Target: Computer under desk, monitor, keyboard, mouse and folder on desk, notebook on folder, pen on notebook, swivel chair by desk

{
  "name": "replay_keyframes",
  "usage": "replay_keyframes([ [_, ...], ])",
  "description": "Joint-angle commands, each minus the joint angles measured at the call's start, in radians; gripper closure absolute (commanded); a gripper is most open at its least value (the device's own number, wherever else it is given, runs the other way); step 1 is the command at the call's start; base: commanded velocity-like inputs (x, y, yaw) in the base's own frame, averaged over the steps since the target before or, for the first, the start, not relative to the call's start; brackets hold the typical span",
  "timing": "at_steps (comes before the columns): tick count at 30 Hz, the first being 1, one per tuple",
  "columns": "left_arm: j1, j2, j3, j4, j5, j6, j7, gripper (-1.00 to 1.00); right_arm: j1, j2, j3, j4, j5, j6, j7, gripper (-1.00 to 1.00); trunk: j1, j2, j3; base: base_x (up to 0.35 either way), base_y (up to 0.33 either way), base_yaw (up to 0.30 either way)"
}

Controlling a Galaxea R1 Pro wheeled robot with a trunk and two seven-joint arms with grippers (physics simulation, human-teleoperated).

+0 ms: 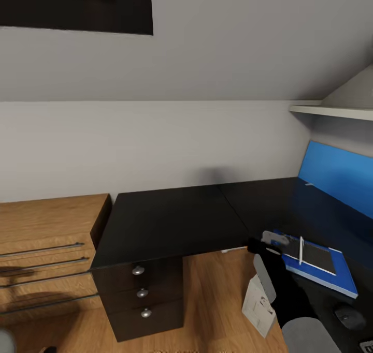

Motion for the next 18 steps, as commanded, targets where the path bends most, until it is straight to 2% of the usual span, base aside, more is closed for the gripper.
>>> replay_keyframes([
  [1, 0.000, 0.001, -0.004, 0.002, 0.010, -0.007, 0.005, -1.00, 0.022, 0.016, 0.021, 0.007, 0.001, -0.016, -0.003, -1.00, 0.000, -0.001, -0.001, -0.228, 0.043, 0.000],
  [3, 0.000, 0.000, -0.004, 0.003, 0.010, -0.008, 0.005, -1.00, 0.046, 0.027, 0.054, 0.020, 0.006, -0.046, 0.000, -1.00, 0.000, -0.001, -0.001, -0.256, 0.051, 0.000],
  [4, 0.000, 0.000, -0.005, 0.005, 0.010, -0.008, 0.005, -1.00, 0.070, 0.034, 0.096, 0.036, 0.010, -0.085, 0.001, -1.00, 0.000, -0.001, -0.001, -0.287, 0.061, 0.000],
  [5, 0.000, -0.001, -0.005, 0.006, 0.009, -0.007, 0.004, -1.00, 0.113, 0.041, 0.191, 0.073, 0.013, -0.178, 0.000, -1.00, 0.000, -0.001, -0.001, -0.311, 0.070, 0.000],
  [7, 0.000, -0.001, -0.006, 0.006, 0.008, -0.007, 0.004, -1.00, 0.142, 0.043, 0.246, 0.114, 0.013, -0.243, 0.000, -1.00, 0.000, -0.001, -0.001, -0.317, 0.072, 0.000],
  [8, 0.000, -0.001, -0.006, 0.006, 0.008, -0.006, 0.003, -1.00, 0.175, 0.045, 0.287, 0.197, 0.014, -0.328, 0.002, -1.00, 0.000, -0.001, -0.001, -0.325, 0.074, 0.000],
  [9, 0.000, -0.001, -0.006, 0.006, 0.009, -0.006, 0.004, -1.00, 0.180, 0.046, 0.293, 0.222, 0.014, -0.348, 0.003, -1.00, 0.000, -0.001, -0.001, -0.325, 0.069, 0.000],
  [11, 0.000, -0.001, -0.006, 0.007, 0.009, -0.006, 0.004, -1.00, 0.194, 0.046, 0.309, 0.343, 0.015, -0.446, 0.006, -1.00, 0.000, -0.001, -0.001, -0.299, 0.036, 0.000],
  [13, 0.000, -0.001, -0.006, 0.007, 0.006, -0.008, 0.004, -1.00, 0.198, 0.043, 0.313, 0.409, 0.016, -0.504, 0.007, -1.00, 0.000, -0.001, -0.001, -0.154, 0.013, 0.000],
  [18, -0.001, -0.001, -0.006, 0.006, 0.004, -0.012, 0.002, -1.00, 0.201, 0.040, 0.317, 0.528, 0.018, -0.547, 0.009, -1.00, -0.008, 0.013, 0.005, -0.046, 0.004, 0.000],
])
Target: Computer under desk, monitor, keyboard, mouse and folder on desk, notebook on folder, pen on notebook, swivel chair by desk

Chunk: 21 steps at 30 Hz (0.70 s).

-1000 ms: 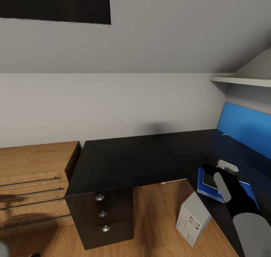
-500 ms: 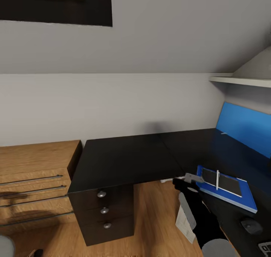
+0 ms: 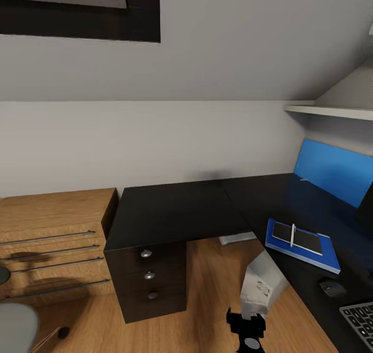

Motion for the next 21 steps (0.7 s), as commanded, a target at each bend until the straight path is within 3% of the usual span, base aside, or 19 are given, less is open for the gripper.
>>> replay_keyframes([
  [1, 0.000, 0.001, -0.005, -0.001, 0.011, -0.007, 0.004, -1.00, -0.001, -0.001, 0.008, 0.033, -0.010, -0.018, -0.004, -1.00, -0.004, 0.007, 0.002, -0.013, 0.001, 0.000],
  [5, -0.001, 0.001, -0.005, 0.006, 0.016, -0.001, 0.003, -1.00, -0.001, -0.002, 0.009, 0.163, -0.008, -0.137, 0.032, -1.00, -0.019, 0.035, 0.015, -0.004, 0.000, 0.000],
  [6, 0.000, -0.005, -0.005, 0.024, 0.017, 0.002, 0.002, -1.00, -0.001, -0.002, 0.012, 0.257, 0.005, -0.226, 0.054, -1.00, -0.023, 0.042, 0.018, 0.000, 0.000, 0.000],
  [12, 0.000, -0.032, -0.004, 0.107, 0.017, 0.011, 0.001, -1.00, -0.001, -0.006, 0.014, 0.343, 0.044, -0.325, 0.086, -1.00, -0.046, 0.084, 0.037, 0.000, 0.000, 0.000],
  [13, -0.002, -0.051, -0.005, 0.173, 0.016, 0.032, 0.000, -1.00, -0.001, -0.007, 0.014, 0.359, 0.040, -0.398, 0.088, -1.00, -0.050, 0.091, 0.040, 0.000, 0.000, 0.000],
  [21, -0.046, -0.069, -0.005, 0.280, 0.015, 0.074, -0.001, -1.00, -0.001, -0.004, 0.013, 0.361, 0.036, -0.414, 0.094, -1.00, -0.081, 0.147, 0.065, 0.000, 0.000, 0.000],
])
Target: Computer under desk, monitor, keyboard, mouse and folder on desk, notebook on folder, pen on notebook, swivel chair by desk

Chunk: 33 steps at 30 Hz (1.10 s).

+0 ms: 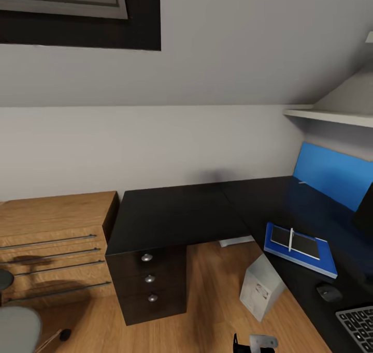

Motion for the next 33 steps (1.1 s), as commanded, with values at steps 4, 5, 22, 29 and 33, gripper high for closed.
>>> replay_keyframes([
  [4, -0.004, -0.003, -0.007, 0.005, 0.010, 0.014, 0.007, -1.00, -0.001, 0.000, 0.007, 0.000, -0.010, -0.003, -0.003, -1.00, -0.015, 0.028, 0.011, 0.000, 0.000, 0.000],
  [5, -0.006, -0.004, -0.007, 0.006, 0.011, 0.017, 0.007, -1.00, -0.001, -0.001, 0.007, 0.000, -0.010, -0.002, -0.003, -1.00, -0.019, 0.035, 0.014, 0.000, 0.000, 0.000],
  [22, -0.047, -0.002, -0.007, 0.090, 0.005, 0.022, 0.003, -1.00, -0.001, 0.010, 0.009, 0.001, -0.011, -0.006, -0.003, -1.00, -0.084, 0.154, 0.062, 0.000, 0.000, 0.012],
  [29, -0.072, -0.004, -0.007, 0.132, 0.003, 0.020, 0.001, -1.00, -0.001, 0.013, 0.009, 0.001, -0.011, -0.007, -0.003, -1.00, -0.111, 0.203, 0.084, 0.000, 0.000, 0.221],
  [33, -0.075, -0.007, -0.007, 0.136, 0.000, 0.019, 0.000, -1.00, -0.001, 0.013, 0.008, 0.001, -0.011, -0.007, -0.003, -1.00, -0.127, 0.231, 0.097, 0.000, 0.000, 0.267],
])
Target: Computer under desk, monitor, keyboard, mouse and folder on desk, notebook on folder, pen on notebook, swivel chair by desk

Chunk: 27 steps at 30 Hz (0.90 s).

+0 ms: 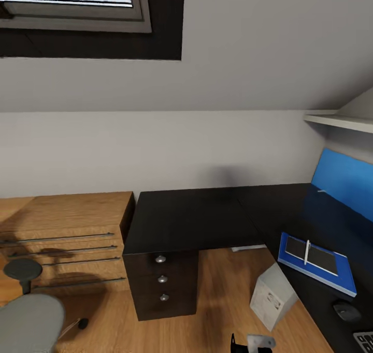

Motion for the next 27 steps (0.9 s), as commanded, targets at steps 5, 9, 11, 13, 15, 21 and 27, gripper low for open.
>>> replay_keyframes([
  [5, -0.001, 0.002, -0.008, 0.000, 0.006, -0.006, 0.007, -1.00, -0.001, 0.000, 0.009, 0.001, -0.010, -0.004, -0.004, -1.00, -0.019, 0.034, 0.015, 0.000, 0.000, 0.275],
  [9, -0.001, 0.002, -0.008, 0.000, 0.004, -0.007, 0.007, -1.00, -0.001, 0.000, 0.010, 0.001, -0.010, -0.004, -0.004, -1.00, -0.023, 0.041, 0.018, 0.000, 0.000, 0.278],
  [11, -0.001, 0.002, -0.009, 0.000, 0.003, -0.008, 0.007, -1.00, -0.001, 0.000, 0.010, 0.001, -0.010, -0.005, -0.004, -1.00, -0.023, 0.041, 0.018, 0.000, 0.000, 0.278],
  [13, -0.001, 0.001, -0.010, 0.000, 0.002, -0.008, 0.008, -1.00, -0.001, 0.000, 0.010, 0.001, -0.010, -0.005, -0.004, -1.00, -0.023, 0.041, 0.018, 0.000, 0.000, 0.278],
  [15, -0.001, 0.000, -0.011, 0.000, 0.002, -0.009, 0.008, -1.00, -0.001, 0.001, 0.010, 0.001, -0.010, -0.006, -0.004, -1.00, -0.023, 0.041, 0.018, 0.000, 0.000, 0.279],
  [21, -0.001, 0.000, -0.012, 0.000, -0.005, -0.013, 0.008, -1.00, -0.001, 0.003, 0.010, 0.014, -0.008, -0.052, -0.004, -1.00, -0.023, 0.041, 0.018, 0.000, 0.000, 0.279],
  [27, -0.001, -0.004, -0.014, 0.002, -0.021, -0.014, 0.008, -1.00, -0.001, 0.009, 0.011, 0.037, -0.004, -0.077, -0.004, -1.00, -0.023, 0.041, 0.018, -0.269, 0.000, 0.279],
])
